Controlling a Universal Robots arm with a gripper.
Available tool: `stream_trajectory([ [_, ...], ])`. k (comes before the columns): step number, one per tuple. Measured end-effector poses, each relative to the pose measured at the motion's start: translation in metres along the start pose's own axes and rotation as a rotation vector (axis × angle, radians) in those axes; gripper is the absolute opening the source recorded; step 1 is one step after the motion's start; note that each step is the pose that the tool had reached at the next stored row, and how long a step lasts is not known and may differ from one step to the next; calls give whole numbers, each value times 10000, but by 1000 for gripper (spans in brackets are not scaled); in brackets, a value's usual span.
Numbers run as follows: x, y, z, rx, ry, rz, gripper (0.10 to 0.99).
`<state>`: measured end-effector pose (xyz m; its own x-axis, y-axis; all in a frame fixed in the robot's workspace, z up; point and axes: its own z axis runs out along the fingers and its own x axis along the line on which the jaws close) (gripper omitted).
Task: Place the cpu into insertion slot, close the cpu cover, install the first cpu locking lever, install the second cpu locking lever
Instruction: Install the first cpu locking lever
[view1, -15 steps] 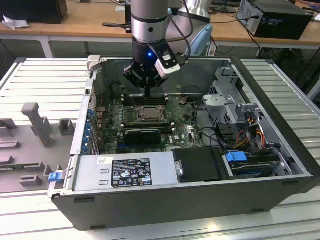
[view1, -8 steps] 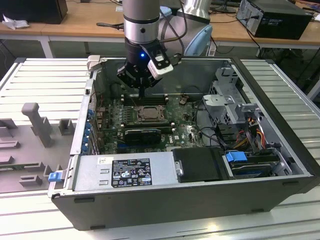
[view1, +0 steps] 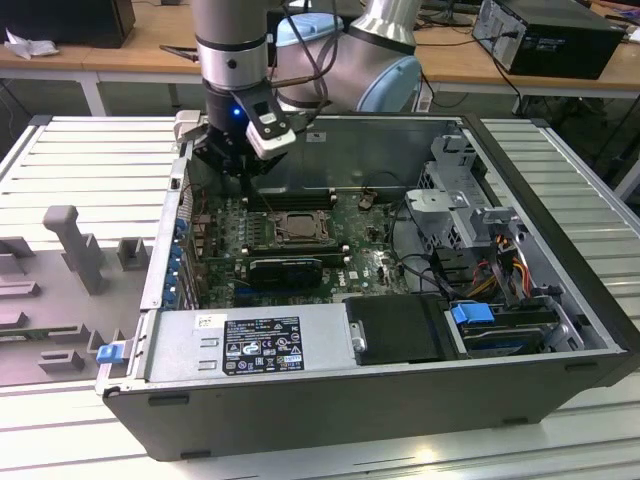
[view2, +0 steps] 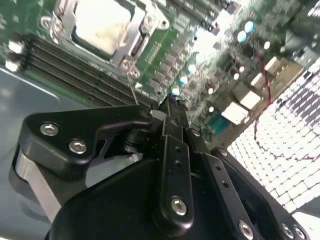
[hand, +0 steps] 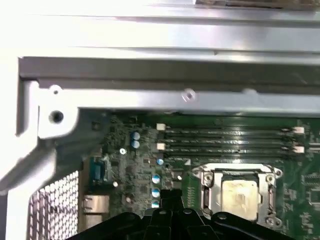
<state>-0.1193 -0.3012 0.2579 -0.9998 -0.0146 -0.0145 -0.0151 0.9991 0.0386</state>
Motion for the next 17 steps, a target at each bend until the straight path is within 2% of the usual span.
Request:
stream_trajectory([
  [4,17,82,20,1,1,-1,106],
  [6,-13,106,24,11,0,-4,106],
  [8,-77,111,26,14,1,-2,106],
  [13,-101,111,27,16,1,-2,106],
  [17,-182,110,29,16,7,-1,106],
])
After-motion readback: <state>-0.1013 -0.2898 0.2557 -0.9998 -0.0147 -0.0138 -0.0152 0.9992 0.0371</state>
